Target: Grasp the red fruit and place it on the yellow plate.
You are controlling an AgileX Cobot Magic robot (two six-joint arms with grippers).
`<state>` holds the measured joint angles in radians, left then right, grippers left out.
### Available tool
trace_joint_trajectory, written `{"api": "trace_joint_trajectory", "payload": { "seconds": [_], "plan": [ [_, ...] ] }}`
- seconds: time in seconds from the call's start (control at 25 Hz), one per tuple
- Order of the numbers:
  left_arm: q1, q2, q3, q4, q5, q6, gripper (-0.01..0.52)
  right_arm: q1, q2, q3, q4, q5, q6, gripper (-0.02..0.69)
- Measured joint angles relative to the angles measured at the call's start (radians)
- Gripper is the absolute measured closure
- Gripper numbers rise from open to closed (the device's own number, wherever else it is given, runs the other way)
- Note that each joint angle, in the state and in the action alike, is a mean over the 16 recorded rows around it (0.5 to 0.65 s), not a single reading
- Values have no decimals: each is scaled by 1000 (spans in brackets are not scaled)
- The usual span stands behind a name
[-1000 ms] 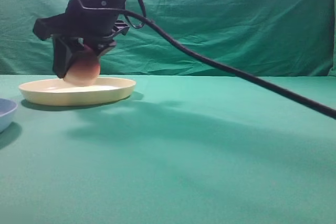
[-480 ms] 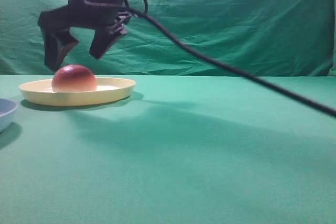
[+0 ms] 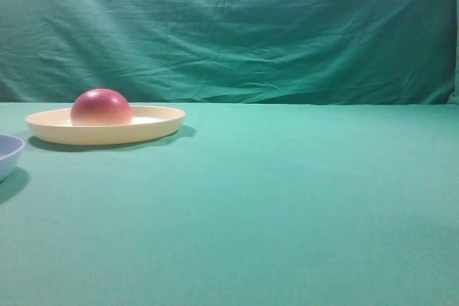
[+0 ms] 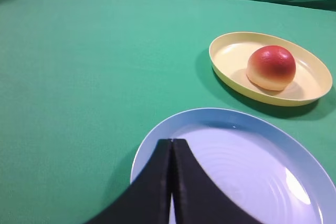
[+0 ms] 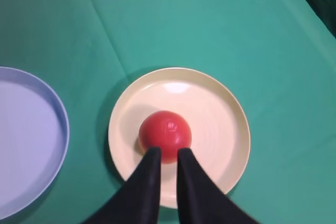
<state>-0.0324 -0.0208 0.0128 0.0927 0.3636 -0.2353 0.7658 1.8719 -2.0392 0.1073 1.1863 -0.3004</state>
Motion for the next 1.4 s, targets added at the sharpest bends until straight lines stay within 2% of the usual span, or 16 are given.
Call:
{"api": "trace_joint_trajectory", "payload": {
  "seconds": [0.28,0.92,1.2,1.4],
  "plan": [
    [0,0,0,0,0,0,514,0,-62,-1,-36,70,61,665],
    [0,0,0,0,0,0,514,0,-318,15,-217,85,166,665],
    [0,0,0,0,0,0,514,-22,-529,131,-238,66,182,665],
    [0,0,0,0,0,0,514,-78,-699,311,-238,10,195,665]
  ]
}}
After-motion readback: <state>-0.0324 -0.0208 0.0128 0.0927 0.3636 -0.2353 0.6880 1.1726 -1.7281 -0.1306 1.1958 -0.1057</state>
